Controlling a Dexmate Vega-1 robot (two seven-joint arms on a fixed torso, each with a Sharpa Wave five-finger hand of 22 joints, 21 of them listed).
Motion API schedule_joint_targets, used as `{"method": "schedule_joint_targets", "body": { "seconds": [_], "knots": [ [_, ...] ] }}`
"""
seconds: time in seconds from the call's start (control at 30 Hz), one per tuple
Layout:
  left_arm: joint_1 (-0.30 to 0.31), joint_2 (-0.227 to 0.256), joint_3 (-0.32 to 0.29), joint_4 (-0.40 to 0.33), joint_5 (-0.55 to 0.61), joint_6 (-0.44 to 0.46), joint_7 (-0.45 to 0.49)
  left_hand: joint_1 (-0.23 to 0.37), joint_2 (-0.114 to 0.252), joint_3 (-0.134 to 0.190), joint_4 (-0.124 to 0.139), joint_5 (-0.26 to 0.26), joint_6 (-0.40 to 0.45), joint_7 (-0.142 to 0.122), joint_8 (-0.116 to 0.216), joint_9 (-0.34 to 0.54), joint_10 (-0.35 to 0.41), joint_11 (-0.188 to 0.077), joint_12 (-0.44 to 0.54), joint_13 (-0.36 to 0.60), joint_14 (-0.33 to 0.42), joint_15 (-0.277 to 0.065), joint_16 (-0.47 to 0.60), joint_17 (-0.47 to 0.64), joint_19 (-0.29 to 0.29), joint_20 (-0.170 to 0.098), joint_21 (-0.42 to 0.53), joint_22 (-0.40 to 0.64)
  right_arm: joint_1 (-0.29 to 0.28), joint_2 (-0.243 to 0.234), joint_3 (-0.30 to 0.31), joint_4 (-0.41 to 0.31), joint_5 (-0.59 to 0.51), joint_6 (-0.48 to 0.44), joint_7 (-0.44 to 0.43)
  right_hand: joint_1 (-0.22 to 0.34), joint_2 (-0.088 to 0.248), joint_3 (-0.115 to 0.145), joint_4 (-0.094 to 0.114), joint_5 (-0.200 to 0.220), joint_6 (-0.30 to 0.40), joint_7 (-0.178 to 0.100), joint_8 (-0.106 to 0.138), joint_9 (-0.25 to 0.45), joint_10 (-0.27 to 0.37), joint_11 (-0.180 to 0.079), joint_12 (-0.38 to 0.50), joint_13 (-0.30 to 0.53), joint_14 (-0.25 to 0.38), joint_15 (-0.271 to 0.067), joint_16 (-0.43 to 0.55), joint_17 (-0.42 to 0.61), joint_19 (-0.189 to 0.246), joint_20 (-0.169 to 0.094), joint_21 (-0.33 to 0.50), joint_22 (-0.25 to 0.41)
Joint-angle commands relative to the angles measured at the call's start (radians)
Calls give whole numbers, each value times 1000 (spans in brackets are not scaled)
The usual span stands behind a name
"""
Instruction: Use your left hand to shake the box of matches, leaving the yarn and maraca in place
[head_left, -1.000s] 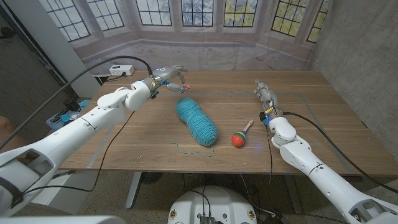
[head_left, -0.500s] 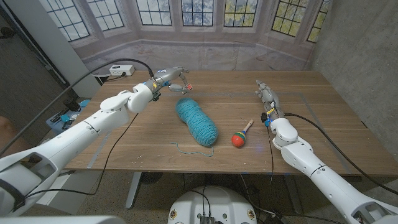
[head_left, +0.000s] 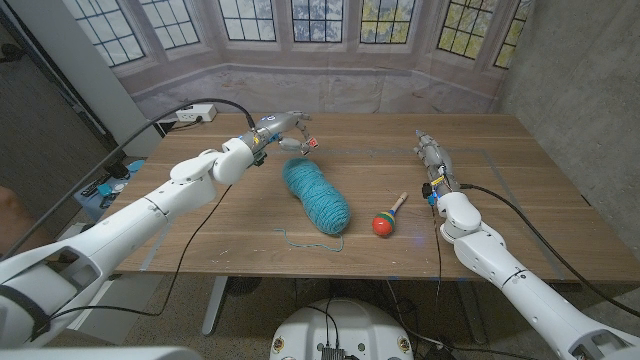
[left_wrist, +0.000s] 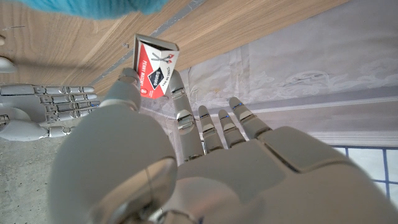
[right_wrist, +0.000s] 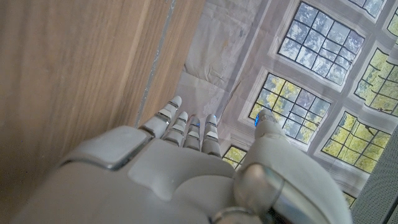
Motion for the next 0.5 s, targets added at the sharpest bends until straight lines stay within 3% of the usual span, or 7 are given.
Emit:
{"method": "schedule_joint_targets", "body": {
  "seconds": [0.03,0.5],
  "knots": [
    [-5,-35,25,25,-24,-17,-5,36,49,-5,-3,2,4,6,6,4,-1,4,-3,4,5,6,-3,4,1,3,3,6,-17,-3,10,-11,2,5,-11,8,3,-3,0,0,9,0,3,2,-2,9,6,2,2,5,9,3,9,-16,-3,4],
    [-14,-92,57,70,-59,-35,2,33,52,-6,-3,3,-1,10,2,5,-2,8,-5,4,5,9,-3,4,-1,4,3,6,-35,-2,18,-19,3,11,-23,10,3,-3,0,0,10,0,3,2,-1,10,6,2,1,5,9,3,9,-16,-3,4]
  ]
}}
